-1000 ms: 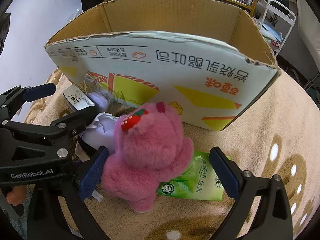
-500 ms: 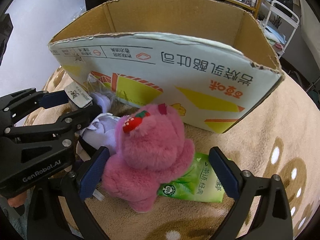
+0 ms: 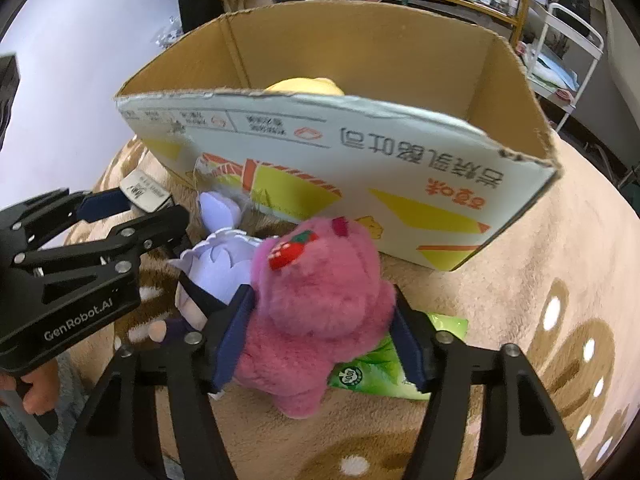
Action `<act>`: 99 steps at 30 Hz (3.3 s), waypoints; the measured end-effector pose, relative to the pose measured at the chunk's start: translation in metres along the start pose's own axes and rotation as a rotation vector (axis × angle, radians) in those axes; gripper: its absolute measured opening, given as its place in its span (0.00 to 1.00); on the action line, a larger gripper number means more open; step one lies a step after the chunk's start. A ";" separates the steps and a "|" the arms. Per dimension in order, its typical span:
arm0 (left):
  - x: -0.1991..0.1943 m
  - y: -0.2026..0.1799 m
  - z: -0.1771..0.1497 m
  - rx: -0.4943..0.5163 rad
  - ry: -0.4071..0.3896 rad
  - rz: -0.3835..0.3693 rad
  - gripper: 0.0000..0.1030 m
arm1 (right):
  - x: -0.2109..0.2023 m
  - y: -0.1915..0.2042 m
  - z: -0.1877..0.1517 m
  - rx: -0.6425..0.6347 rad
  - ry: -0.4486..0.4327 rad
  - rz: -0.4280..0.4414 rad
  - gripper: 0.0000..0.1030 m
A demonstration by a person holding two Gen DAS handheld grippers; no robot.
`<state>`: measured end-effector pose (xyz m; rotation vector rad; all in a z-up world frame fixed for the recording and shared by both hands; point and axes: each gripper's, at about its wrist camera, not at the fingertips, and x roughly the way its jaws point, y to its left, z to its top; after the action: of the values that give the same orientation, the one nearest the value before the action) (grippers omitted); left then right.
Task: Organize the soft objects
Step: 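Grasp the black tissue box with the left tool while the right tool grasps the pink bear, then lift the black tissue box and pink bear with both tools over the box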
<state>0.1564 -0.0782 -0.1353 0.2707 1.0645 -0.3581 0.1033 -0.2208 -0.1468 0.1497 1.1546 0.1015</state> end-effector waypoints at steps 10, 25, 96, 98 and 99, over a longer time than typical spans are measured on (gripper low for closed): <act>-0.012 -0.006 -0.004 0.027 -0.037 0.049 0.47 | -0.009 -0.005 0.003 0.017 -0.043 0.000 0.60; -0.018 -0.001 -0.009 0.012 -0.047 0.075 0.47 | -0.022 0.000 -0.002 0.023 -0.077 -0.016 0.60; -0.084 -0.019 0.073 0.018 -0.505 0.174 0.47 | -0.107 -0.035 0.075 0.012 -0.526 -0.152 0.59; -0.071 -0.019 0.072 0.012 -0.490 0.177 0.47 | -0.101 -0.038 0.074 0.040 -0.521 -0.139 0.59; -0.066 -0.017 0.072 0.001 -0.491 0.177 0.47 | -0.098 -0.037 0.073 0.039 -0.518 -0.138 0.59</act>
<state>0.1778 -0.1112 -0.0444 0.2588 0.5533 -0.2471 0.1311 -0.2778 -0.0357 0.1207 0.6469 -0.0803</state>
